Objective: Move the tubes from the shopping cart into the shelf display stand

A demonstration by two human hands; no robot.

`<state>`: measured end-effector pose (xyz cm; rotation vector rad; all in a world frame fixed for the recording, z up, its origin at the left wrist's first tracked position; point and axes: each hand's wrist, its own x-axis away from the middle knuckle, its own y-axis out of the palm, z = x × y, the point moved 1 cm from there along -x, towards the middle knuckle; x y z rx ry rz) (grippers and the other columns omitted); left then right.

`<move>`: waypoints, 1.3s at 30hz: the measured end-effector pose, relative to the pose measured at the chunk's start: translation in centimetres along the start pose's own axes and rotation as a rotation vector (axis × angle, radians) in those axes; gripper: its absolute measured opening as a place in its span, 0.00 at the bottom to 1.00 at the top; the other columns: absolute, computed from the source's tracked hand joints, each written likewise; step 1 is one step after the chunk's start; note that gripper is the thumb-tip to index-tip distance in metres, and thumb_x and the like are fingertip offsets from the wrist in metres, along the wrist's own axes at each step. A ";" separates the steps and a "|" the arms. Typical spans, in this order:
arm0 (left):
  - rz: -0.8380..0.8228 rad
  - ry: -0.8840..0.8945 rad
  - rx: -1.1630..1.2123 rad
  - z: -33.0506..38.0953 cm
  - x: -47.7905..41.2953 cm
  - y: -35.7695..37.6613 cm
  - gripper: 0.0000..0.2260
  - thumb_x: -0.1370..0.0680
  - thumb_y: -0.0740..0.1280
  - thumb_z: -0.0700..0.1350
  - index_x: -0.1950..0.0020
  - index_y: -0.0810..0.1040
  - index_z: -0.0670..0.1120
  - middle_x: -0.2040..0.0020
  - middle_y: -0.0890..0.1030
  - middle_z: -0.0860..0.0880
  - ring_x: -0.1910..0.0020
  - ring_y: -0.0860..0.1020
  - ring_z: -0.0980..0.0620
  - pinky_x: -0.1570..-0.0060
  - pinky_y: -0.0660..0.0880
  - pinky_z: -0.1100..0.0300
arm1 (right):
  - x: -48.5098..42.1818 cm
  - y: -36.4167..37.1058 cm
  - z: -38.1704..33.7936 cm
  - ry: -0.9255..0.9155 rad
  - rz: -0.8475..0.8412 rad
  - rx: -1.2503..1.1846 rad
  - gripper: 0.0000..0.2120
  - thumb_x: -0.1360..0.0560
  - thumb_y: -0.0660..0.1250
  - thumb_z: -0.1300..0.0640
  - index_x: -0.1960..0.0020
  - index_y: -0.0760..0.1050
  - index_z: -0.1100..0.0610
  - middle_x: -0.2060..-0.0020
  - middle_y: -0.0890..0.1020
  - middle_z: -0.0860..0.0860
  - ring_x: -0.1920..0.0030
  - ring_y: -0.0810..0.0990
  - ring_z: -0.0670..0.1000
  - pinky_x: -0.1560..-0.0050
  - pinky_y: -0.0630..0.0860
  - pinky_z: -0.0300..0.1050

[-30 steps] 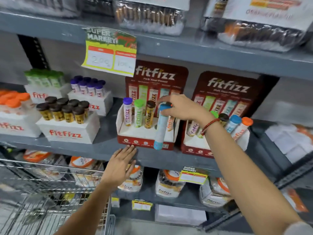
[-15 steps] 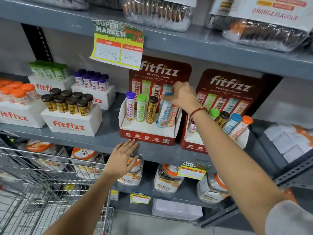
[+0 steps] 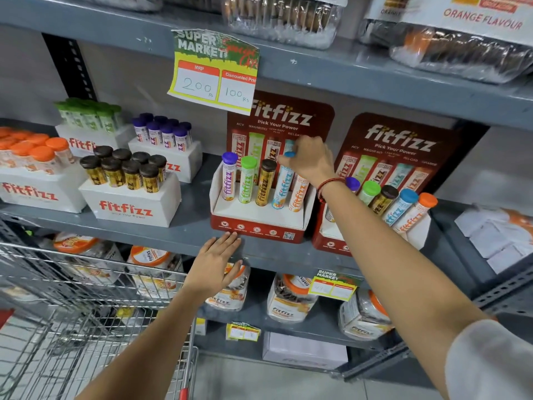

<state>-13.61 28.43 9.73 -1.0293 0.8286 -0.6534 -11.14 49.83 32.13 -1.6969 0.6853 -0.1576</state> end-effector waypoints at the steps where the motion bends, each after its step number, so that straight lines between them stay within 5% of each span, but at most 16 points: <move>1: 0.002 0.000 0.001 0.0 0.0 0.0 0.34 0.23 0.40 0.65 0.29 0.66 0.45 0.30 0.68 0.46 0.29 0.62 0.49 0.31 0.50 0.51 | 0.1 0.1 0.0 0.002 -0.004 0.017 0.19 0.28 0.67 0.45 0.67 0.68 0.58 0.66 0.75 0.54 0.63 0.75 0.55 0.64 0.68 0.45; 4: 0.000 0.001 0.004 -0.1 0.0 0.0 0.35 0.24 0.39 0.65 0.29 0.65 0.45 0.29 0.67 0.46 0.29 0.61 0.49 0.31 0.49 0.52 | 0.6 0.6 0.0 0.002 -0.025 0.067 0.19 0.29 0.66 0.44 0.68 0.66 0.57 0.63 0.75 0.54 0.60 0.77 0.56 0.63 0.70 0.45; 8: -0.003 0.002 0.000 -0.2 -0.1 0.1 0.35 0.24 0.39 0.65 0.28 0.64 0.45 0.28 0.66 0.47 0.28 0.59 0.50 0.31 0.47 0.53 | 0.8 1.5 0.0 -0.017 -0.104 0.099 0.23 0.31 0.68 0.40 0.48 0.75 0.59 0.48 0.77 0.55 0.46 0.77 0.57 0.53 0.74 0.47; 11: -0.008 0.010 0.007 -0.2 0.0 0.0 0.35 0.24 0.38 0.66 0.28 0.63 0.45 0.28 0.65 0.47 0.28 0.59 0.50 0.31 0.46 0.54 | 0.6 1.1 0.2 -0.021 -0.210 0.087 0.29 0.32 0.69 0.39 0.42 0.73 0.60 0.44 0.77 0.56 0.44 0.76 0.56 0.48 0.76 0.50; 17: -0.015 0.010 0.000 -0.3 0.0 0.2 0.33 0.24 0.41 0.64 0.28 0.64 0.45 0.29 0.66 0.46 0.29 0.60 0.50 0.31 0.48 0.53 | 0.1 0.4 0.4 -0.125 -0.413 0.066 0.23 0.29 0.70 0.54 0.36 0.71 0.55 0.38 0.75 0.57 0.47 0.72 0.52 0.53 0.70 0.43; 27: -0.021 0.007 -0.010 0.0 0.1 -0.1 0.31 0.24 0.45 0.61 0.27 0.62 0.45 0.27 0.63 0.47 0.28 0.58 0.50 0.31 0.47 0.55 | 0.0 1.5 0.8 -0.089 -0.260 0.144 0.20 0.28 0.69 0.53 0.39 0.74 0.60 0.42 0.76 0.58 0.41 0.72 0.57 0.50 0.68 0.44; 32: -0.037 -0.023 0.025 0.5 -0.5 -1.6 0.26 0.23 0.51 0.56 0.31 0.68 0.43 0.31 0.71 0.43 0.32 0.66 0.46 0.34 0.60 0.48 | 2.7 1.3 1.3 -0.100 -0.098 0.059 0.20 0.26 0.67 0.56 0.36 0.72 0.60 0.39 0.74 0.61 0.36 0.69 0.60 0.40 0.71 0.51; 35: 0.004 -0.030 0.077 1.1 -1.2 -3.2 0.20 0.21 0.55 0.52 0.35 0.72 0.43 0.39 0.78 0.42 0.41 0.74 0.42 0.45 0.71 0.47 | 5.0 0.8 1.4 -0.135 0.075 -0.023 0.18 0.26 0.66 0.57 0.37 0.73 0.60 0.42 0.77 0.62 0.39 0.73 0.60 0.43 0.74 0.52; 39: 0.170 0.066 0.137 4.0 -3.0 -8.3 0.13 0.21 0.61 0.46 0.40 0.75 0.42 0.43 0.79 0.42 0.45 0.76 0.43 0.51 0.74 0.51 | 8.0 -1.3 1.7 -0.149 0.271 -0.128 0.14 0.24 0.64 0.54 0.41 0.76 0.59 0.47 0.79 0.56 0.43 0.74 0.55 0.47 0.73 0.47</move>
